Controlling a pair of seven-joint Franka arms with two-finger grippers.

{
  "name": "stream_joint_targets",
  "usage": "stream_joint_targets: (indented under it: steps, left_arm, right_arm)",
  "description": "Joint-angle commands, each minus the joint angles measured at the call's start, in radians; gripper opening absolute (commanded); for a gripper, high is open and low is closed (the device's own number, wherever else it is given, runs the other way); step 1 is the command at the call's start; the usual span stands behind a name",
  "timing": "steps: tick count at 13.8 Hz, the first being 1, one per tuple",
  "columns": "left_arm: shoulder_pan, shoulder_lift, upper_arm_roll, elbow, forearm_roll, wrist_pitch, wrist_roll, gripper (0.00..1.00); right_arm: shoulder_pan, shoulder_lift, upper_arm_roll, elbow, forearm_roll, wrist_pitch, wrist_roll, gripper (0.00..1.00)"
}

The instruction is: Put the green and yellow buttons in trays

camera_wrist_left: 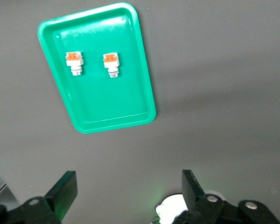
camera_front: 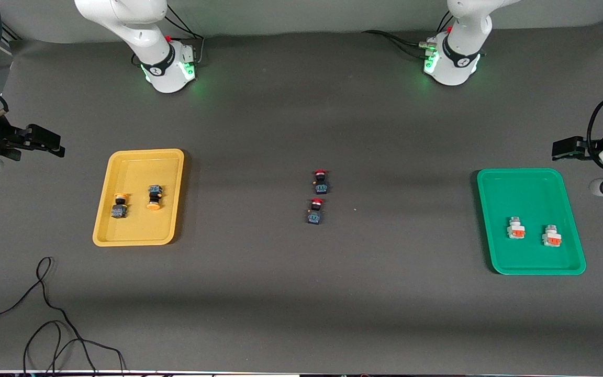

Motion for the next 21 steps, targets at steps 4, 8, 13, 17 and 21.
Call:
stream_joint_targets:
  steps: [4,8,13,17,21]
  left_arm:
    - [-0.003,0.000,0.011,0.006,-0.024,-0.024,-0.008,1.00]
    - [-0.185,-0.017,0.212,0.009,-0.036,-0.031,0.000,1.00]
    - [-0.397,-0.046,0.465,-0.012,-0.114,-0.008,0.008,1.00]
    - [-0.409,-0.190,0.475,-0.245,-0.116,0.183,0.008,1.00]
    - [-0.399,-0.279,0.459,-0.402,-0.117,0.307,-0.003,1.00]
  right_arm:
    - [0.005,0.014,-0.007,0.025,-0.017,-0.005,0.023,1.00]
    - [0.005,0.014,-0.007,0.025,-0.017,-0.006,0.018,1.00]
    - [0.004,0.014,-0.007,0.025,-0.017,-0.006,0.015,1.00]
    - [0.004,0.014,-0.007,0.025,-0.017,-0.008,0.014,1.00]
    - [0.004,0.014,-0.007,0.024,-0.017,-0.008,0.014,1.00]
